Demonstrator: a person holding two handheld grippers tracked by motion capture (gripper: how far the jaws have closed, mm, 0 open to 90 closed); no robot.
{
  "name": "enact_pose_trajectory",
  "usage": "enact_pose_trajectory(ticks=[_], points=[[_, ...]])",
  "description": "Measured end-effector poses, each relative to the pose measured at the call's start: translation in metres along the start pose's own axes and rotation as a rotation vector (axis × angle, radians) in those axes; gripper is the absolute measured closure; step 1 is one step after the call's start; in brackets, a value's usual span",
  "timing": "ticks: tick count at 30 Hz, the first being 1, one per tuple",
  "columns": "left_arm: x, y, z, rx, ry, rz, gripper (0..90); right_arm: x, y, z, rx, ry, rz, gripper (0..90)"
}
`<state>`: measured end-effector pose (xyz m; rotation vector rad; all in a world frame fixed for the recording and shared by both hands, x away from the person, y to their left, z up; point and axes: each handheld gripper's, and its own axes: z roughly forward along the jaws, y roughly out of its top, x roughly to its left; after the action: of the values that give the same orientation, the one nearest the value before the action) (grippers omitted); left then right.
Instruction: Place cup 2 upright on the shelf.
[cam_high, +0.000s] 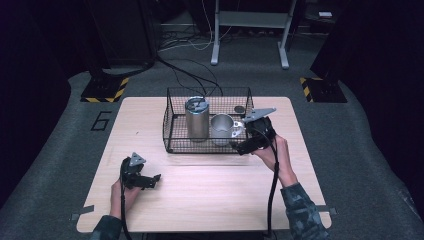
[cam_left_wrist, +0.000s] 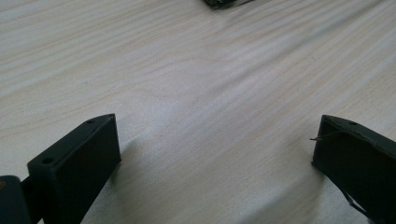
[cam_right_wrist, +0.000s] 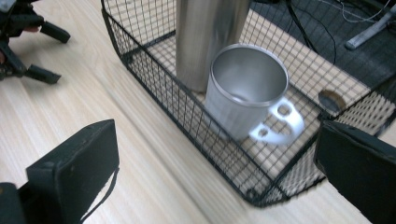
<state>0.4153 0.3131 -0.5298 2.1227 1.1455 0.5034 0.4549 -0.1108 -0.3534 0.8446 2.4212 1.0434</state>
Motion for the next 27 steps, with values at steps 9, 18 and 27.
enact_pose_trajectory(ticks=[9,18,27], points=[[-0.001,0.000,0.000,-0.007,0.004,-0.007,0.4,-0.004,-0.059,-0.010,0.021,-0.029,0.080,0.0],[-0.001,0.000,0.001,-0.012,0.005,-0.014,0.4,-0.008,-0.109,-0.010,0.042,-0.049,0.158,0.0],[-0.001,0.000,0.001,-0.015,0.008,-0.016,0.4,-0.013,-0.168,-0.003,0.089,-0.085,0.249,0.0]])
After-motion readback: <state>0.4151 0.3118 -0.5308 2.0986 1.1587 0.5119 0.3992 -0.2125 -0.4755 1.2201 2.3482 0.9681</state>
